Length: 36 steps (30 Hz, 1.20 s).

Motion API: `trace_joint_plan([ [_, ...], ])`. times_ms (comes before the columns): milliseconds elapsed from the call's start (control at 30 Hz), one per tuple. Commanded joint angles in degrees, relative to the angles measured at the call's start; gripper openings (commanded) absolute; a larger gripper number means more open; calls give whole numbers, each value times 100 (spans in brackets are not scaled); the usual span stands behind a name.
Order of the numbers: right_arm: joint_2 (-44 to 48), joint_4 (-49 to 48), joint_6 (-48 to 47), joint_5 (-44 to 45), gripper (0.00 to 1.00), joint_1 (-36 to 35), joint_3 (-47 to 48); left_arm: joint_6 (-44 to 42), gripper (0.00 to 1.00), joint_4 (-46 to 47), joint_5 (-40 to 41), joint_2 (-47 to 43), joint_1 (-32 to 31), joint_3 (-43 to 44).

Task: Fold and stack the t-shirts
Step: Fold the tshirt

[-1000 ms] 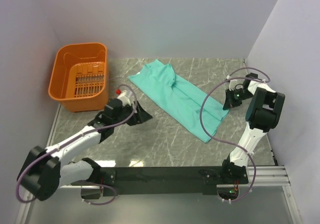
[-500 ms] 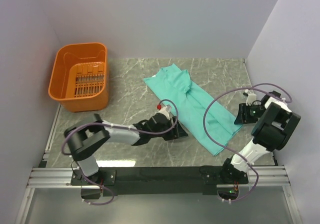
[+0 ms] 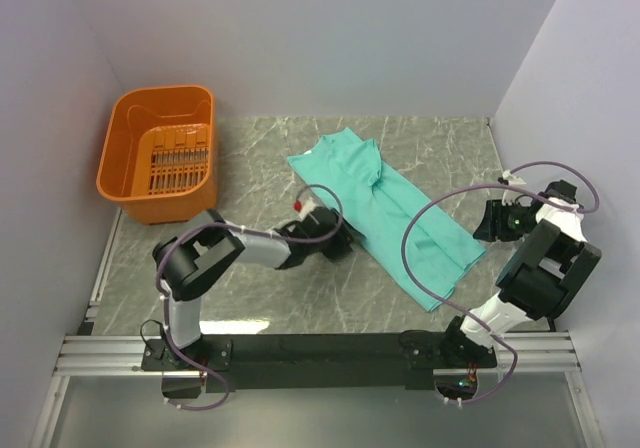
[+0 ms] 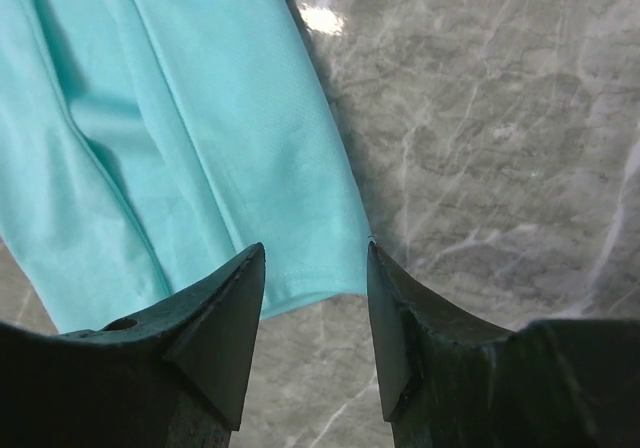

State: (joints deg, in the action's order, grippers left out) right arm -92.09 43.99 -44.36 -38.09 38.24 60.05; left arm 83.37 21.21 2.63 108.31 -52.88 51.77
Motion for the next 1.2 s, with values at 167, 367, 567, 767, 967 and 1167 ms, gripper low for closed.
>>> trace_joint_plan([
  [167, 684, -443, 375, -779, 53, 8, -222, -188, 60, -1478, 343, 286, 1332, 421],
  [367, 851, -426, 437, -981, 53, 8, -240, -743, 48, -2191, 325, 839, 1711, 1370],
  [567, 886, -373, 411, -990, 53, 8, -205, -963, 18, -2367, 264, 1060, 1878, 1731],
  [767, 886, -312, 393, -1052, 53, 8, -187, -1507, 0, -2481, 124, 1026, 2237, 1810],
  [967, 869, -277, 340, -1148, 53, 8, -213, -2544, 0, -3183, -78, 1104, 2808, 2599],
  [1167, 790, -198, 287, -1263, 53, -9, -169, -3537, 0, -4378, -202, 1701, 3503, 4004],
])
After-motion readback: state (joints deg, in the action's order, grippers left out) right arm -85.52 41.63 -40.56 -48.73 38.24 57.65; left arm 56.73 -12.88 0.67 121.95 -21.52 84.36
